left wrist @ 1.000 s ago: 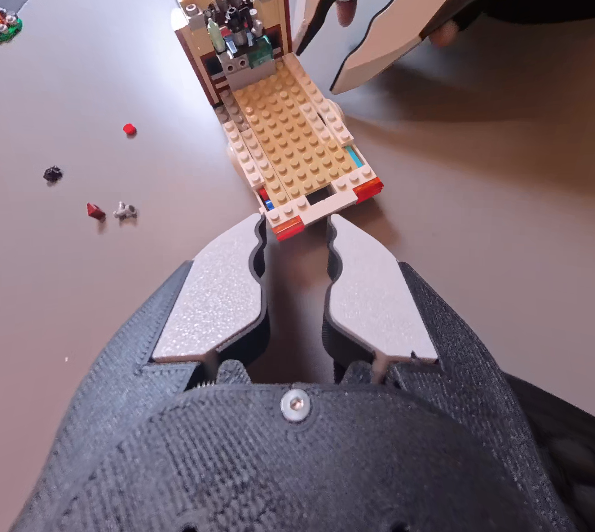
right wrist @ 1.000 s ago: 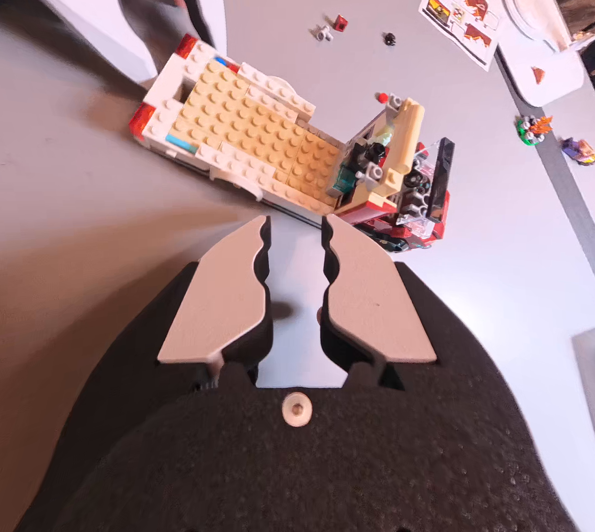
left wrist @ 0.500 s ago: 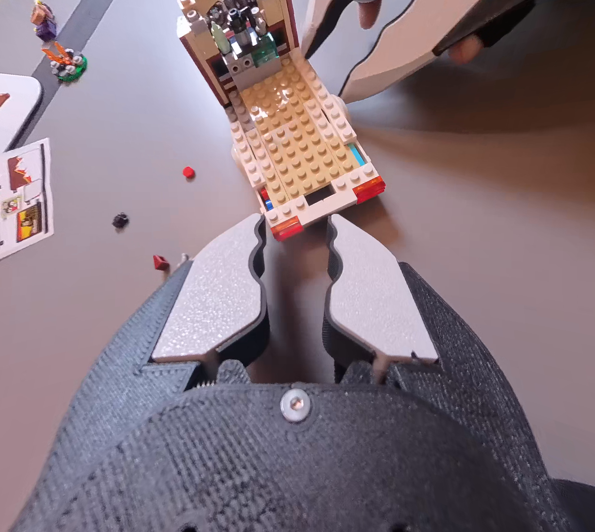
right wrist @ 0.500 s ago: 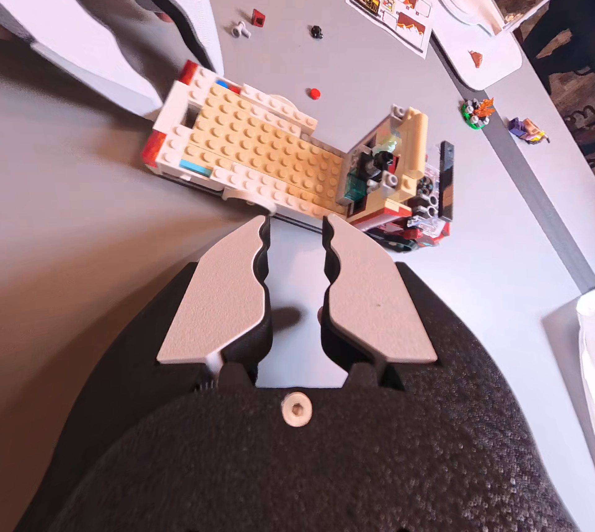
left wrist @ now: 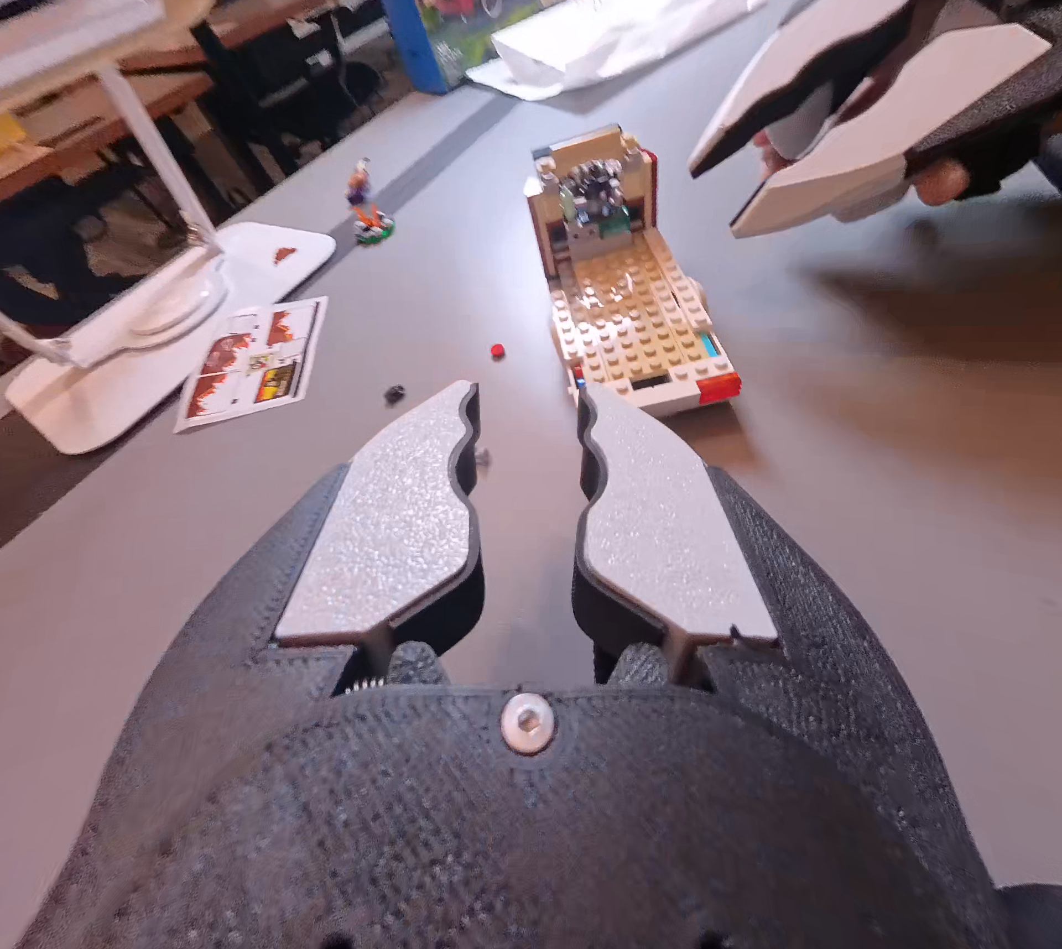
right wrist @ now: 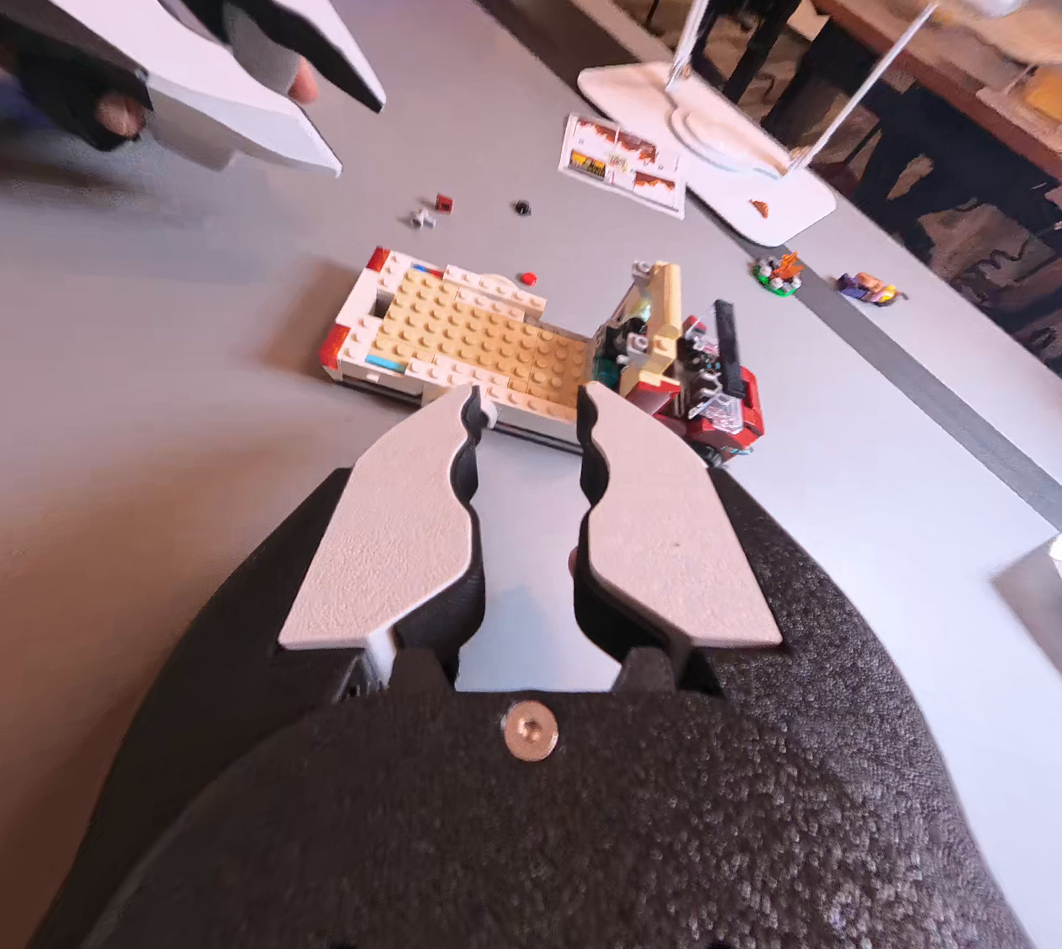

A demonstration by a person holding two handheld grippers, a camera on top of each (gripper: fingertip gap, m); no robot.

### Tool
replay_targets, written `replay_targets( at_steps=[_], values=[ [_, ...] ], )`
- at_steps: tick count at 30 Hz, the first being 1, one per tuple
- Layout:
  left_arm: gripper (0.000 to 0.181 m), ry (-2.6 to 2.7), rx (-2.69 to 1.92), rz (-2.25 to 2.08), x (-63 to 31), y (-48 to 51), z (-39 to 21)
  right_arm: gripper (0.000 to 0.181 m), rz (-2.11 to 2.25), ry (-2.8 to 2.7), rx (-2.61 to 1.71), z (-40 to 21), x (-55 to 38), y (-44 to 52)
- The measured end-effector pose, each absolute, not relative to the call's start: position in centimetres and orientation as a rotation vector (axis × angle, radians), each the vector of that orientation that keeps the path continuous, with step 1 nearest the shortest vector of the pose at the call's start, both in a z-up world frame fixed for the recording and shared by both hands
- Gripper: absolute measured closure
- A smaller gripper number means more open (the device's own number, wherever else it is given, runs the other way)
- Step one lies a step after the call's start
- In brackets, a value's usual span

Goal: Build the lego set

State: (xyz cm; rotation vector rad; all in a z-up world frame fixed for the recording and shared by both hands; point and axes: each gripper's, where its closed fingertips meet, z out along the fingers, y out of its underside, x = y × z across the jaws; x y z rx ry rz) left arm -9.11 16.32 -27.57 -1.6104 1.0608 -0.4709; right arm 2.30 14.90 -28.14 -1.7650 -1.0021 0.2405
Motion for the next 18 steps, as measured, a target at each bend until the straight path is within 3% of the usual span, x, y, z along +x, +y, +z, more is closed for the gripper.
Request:
replay_targets(
  at_steps=[9,18],
  values=[
    [0.153,0.713,-1.441,-0.412,-12.6,18.3,-21.8,0.146,0.32,-0.649,-1.529,-20.5,4.6,16.8],
    [0.154,0.475,-1.427,-0.335,-15.6,22.1,-17.9,0.147,0.281,-0.459,-1.472,-15.3,5.9,25.2]
  ],
)
